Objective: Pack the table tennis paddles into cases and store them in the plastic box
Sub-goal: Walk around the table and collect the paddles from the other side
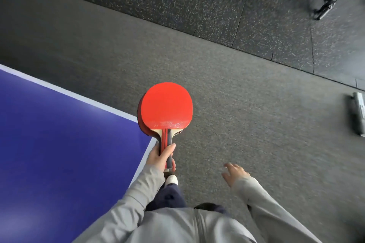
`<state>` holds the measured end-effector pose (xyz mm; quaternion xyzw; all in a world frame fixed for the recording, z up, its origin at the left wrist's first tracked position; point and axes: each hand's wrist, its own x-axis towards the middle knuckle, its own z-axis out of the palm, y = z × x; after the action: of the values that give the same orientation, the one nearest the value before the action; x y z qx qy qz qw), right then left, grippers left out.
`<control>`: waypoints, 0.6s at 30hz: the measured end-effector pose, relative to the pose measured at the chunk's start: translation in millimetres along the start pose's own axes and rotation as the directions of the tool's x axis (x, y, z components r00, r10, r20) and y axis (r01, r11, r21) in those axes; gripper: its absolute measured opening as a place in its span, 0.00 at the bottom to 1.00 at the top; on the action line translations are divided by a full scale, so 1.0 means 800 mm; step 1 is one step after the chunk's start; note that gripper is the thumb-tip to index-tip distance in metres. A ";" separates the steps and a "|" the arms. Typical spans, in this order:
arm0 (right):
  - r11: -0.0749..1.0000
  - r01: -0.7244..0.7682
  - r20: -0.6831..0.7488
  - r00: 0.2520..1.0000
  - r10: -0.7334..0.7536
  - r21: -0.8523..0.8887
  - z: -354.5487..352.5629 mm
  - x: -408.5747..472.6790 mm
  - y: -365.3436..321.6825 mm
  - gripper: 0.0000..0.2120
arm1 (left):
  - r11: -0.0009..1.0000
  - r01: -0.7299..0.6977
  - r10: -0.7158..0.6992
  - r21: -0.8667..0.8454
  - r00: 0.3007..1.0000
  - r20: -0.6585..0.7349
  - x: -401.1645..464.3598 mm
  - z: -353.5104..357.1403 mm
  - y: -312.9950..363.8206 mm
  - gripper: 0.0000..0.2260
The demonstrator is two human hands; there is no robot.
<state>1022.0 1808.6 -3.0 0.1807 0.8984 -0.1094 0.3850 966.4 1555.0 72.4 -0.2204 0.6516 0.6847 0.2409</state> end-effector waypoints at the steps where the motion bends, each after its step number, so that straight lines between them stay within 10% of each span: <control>1: 1.000 0.005 -0.015 1.000 -0.005 0.004 -0.022 0.015 -0.008 0.21 | 1.000 0.011 -0.011 0.005 1.000 -0.002 0.015 0.004 0.015 0.14; 18: 0.971 0.217 0.094 0.974 -0.208 -0.101 -0.308 0.309 -0.077 0.19 | 0.937 -0.006 -0.167 -0.350 0.872 -0.461 0.223 0.066 0.153 0.08</control>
<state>678.4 1894.6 -12.4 0.0572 0.9006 -0.1074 0.4173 751.2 1611.2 61.7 -0.4499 0.5529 0.6990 0.0573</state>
